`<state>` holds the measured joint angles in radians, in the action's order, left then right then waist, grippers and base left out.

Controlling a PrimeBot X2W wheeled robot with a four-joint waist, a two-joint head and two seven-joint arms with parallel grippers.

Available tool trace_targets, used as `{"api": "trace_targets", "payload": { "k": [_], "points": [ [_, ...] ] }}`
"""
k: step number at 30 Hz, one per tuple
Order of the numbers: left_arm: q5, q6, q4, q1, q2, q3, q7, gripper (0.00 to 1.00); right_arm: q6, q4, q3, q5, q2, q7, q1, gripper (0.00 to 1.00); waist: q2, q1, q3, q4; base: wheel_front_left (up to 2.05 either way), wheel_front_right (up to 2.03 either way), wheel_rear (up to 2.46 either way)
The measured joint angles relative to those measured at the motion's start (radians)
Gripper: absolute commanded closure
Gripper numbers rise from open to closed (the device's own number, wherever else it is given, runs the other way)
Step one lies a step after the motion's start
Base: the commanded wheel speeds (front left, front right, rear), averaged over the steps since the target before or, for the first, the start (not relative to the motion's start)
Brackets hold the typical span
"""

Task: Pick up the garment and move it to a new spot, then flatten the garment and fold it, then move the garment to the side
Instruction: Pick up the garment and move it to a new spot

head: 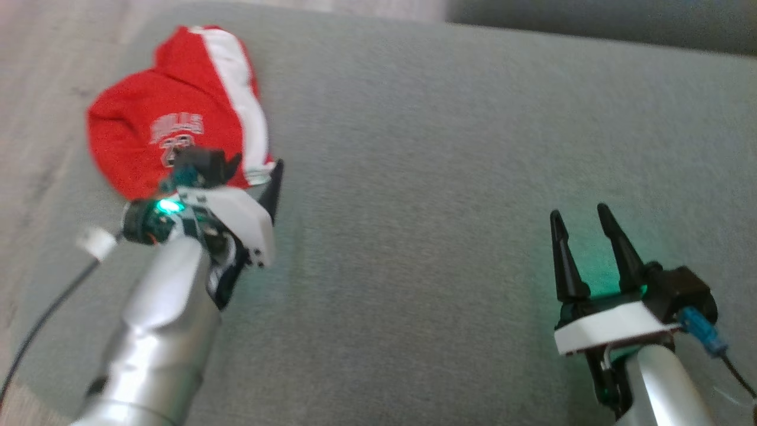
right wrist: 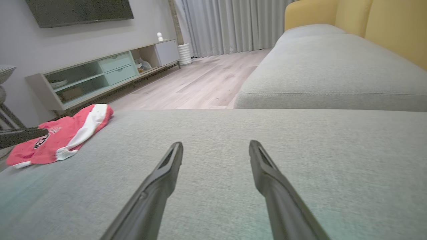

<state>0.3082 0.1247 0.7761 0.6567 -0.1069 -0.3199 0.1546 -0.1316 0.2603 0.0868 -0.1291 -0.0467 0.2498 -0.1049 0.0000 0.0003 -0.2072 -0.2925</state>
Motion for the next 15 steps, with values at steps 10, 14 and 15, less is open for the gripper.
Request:
{"api": "trace_targets", "payload": {
  "k": [10, 14, 15],
  "points": [
    [0.046, -0.002, 0.235, 0.142, -0.064, 0.010, 0.087, 0.00, 0.000, -0.020, 0.008, -0.003, -0.001, 0.001, -0.053, 0.00, 0.0000, -0.0002, -0.102, 0.112, 0.00, 0.00, 0.00],
    [0.063, -0.038, 0.291, 0.193, -0.074, 0.035, 0.079, 0.00, 0.000, -0.024, 0.007, -0.002, -0.001, 0.001, -0.065, 0.00, 0.0000, -0.0003, -0.130, 0.139, 0.00, 0.00, 0.00],
    [0.064, -0.044, 0.305, 0.206, -0.075, 0.040, 0.077, 0.00, 0.000, -0.027, 0.005, -0.002, -0.001, 0.001, -0.069, 0.00, 0.0000, -0.0003, -0.136, 0.144, 0.00, 0.00, 0.00]
  ]
}}
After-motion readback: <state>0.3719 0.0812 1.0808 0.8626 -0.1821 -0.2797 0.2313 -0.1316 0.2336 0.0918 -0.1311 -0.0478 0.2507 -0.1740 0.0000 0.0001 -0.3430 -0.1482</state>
